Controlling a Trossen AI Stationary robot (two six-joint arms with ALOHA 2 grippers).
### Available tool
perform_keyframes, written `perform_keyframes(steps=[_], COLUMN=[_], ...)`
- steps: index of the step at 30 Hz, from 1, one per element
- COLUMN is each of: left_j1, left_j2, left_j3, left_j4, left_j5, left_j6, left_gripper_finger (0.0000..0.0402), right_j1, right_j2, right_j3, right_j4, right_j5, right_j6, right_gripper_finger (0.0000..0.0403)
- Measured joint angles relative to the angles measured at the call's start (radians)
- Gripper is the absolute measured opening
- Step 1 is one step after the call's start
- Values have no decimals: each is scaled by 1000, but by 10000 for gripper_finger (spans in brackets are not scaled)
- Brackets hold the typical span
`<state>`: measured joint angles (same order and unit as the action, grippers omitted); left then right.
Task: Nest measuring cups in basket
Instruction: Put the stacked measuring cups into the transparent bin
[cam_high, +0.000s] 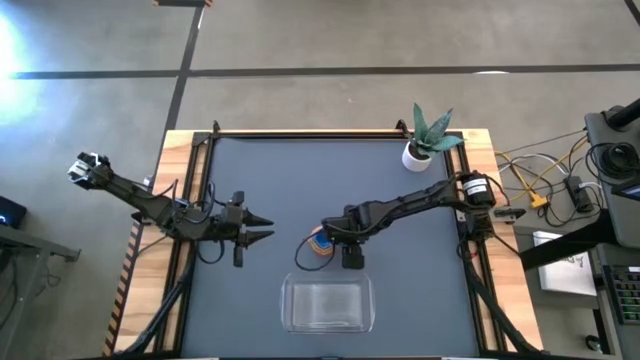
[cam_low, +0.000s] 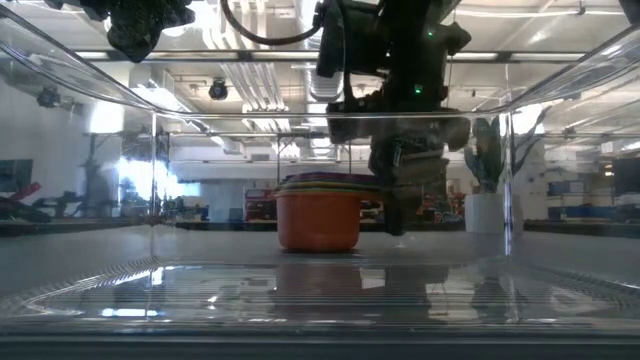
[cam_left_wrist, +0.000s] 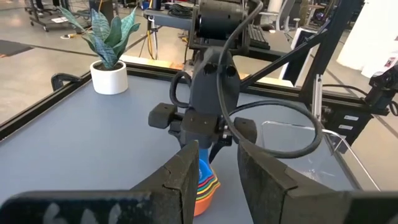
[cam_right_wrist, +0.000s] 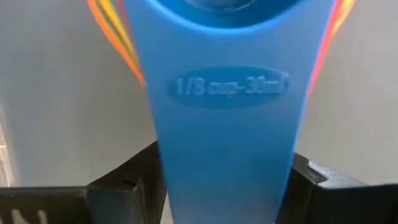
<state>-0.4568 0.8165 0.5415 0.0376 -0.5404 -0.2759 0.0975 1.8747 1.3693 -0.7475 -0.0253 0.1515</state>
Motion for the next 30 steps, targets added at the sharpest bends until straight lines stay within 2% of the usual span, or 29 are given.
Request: perform_keyframes(steps=[4,9,19,30], left_j1=[0,0,0,0], left_j2=[0,0,0,0], left_j3=[0,0,0,0], left_j4=[6,7,6,8], left_j5=[0,0,0,-1], left_j6=[-5,-5,-5,-5], left_gripper_finger=[93,93,93,93], right_j1=[0,0,5,53], right_j2=[3,-5,-21,-133], right_j3=[0,0,0,0], right_j4=[-12,-14,-31,-28], right_j5=[40,51,52,105], right_j6=[6,4,14,86], right_gripper_finger=[185,122,119,119])
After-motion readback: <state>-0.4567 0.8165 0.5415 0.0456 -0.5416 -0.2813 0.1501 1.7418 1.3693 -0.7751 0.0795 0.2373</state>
